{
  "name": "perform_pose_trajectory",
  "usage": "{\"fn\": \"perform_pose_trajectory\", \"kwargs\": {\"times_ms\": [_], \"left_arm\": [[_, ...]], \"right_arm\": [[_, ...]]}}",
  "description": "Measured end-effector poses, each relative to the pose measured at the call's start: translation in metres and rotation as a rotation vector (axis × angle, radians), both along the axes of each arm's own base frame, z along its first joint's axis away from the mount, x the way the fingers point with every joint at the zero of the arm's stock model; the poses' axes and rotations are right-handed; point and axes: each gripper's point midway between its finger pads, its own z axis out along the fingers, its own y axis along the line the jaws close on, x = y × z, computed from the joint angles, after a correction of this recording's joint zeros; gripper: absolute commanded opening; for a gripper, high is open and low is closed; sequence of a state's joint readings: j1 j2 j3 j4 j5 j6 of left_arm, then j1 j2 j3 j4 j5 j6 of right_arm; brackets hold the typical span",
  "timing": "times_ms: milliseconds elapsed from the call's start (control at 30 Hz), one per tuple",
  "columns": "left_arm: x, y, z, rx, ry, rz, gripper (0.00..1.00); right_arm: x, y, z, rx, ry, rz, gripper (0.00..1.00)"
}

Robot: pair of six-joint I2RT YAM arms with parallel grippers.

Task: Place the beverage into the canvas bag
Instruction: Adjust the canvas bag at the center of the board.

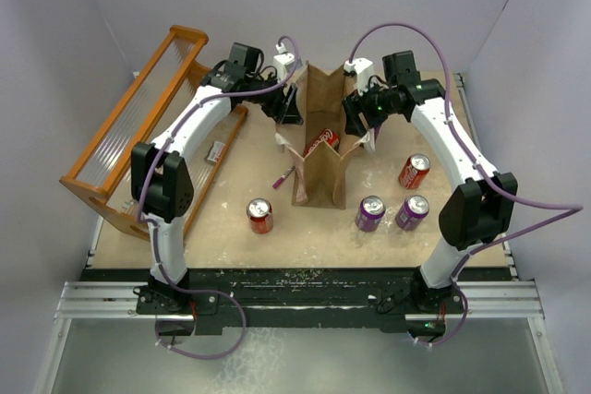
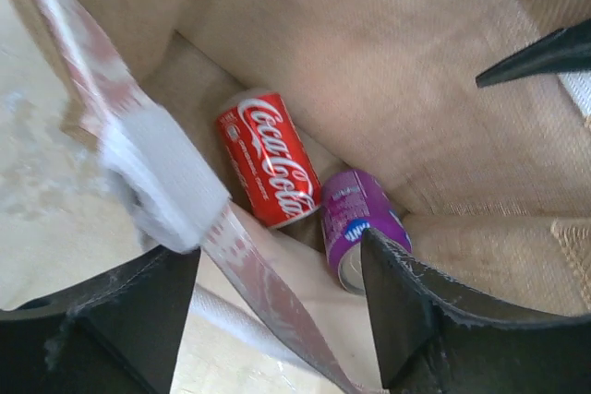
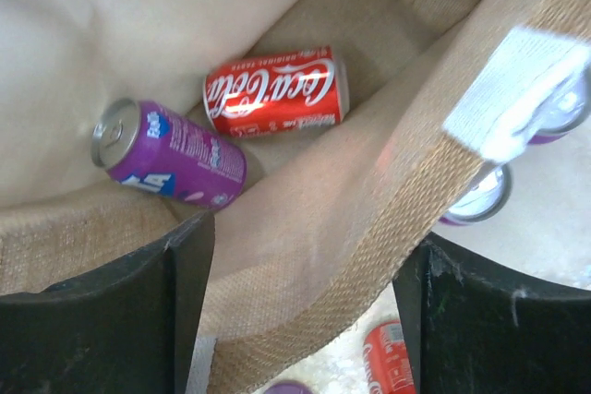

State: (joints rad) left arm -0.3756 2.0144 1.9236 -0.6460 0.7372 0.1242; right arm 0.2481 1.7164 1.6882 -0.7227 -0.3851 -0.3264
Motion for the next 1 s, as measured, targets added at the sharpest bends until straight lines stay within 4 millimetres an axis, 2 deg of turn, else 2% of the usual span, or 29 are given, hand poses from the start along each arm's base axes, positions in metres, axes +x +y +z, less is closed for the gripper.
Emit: {"fn": "perform_pose_trajectory", "kwargs": {"times_ms": [167,267,400,500,567,700,800,867,1000], "left_arm": [[0.021,-0.001,0.030,-0.024,-0.125,0.049,0.77],[0.024,0.000,0.049,-0.035,-0.195,0.073,0.77],[0.014,-0.008,0.079,-0.048,-0.282,0.065,0.77],[-0.002,-0.027,0.097,-0.052,-0.337,0.023,0.77],[-0.015,-0.041,0.101,-0.046,-0.355,-0.006,0.77],[-0.038,-0.061,0.098,-0.024,-0.362,-0.067,0.77],[-0.050,-0.066,0.094,0.002,-0.361,-0.108,0.77],[-0.057,-0.069,0.093,0.022,-0.345,-0.130,0.78],[-0.045,-0.085,0.095,0.065,-0.350,-0.130,0.81]], "right_arm": [[0.017,0.005,0.019,0.026,-0.095,-0.003,0.82],[0.022,0.005,0.028,0.043,-0.153,-0.013,0.84],[0.018,0.000,0.053,0.067,-0.229,-0.055,0.84],[0.015,-0.006,0.081,0.097,-0.298,-0.101,0.84],[0.013,-0.015,0.098,0.120,-0.341,-0.138,0.84],[0.008,-0.045,0.115,0.141,-0.384,-0.238,0.83],[0.009,-0.070,0.115,0.140,-0.391,-0.321,0.83],[0.011,-0.079,0.110,0.137,-0.383,-0.360,0.83],[0.014,-0.083,0.103,0.145,-0.364,-0.395,0.83]]}}
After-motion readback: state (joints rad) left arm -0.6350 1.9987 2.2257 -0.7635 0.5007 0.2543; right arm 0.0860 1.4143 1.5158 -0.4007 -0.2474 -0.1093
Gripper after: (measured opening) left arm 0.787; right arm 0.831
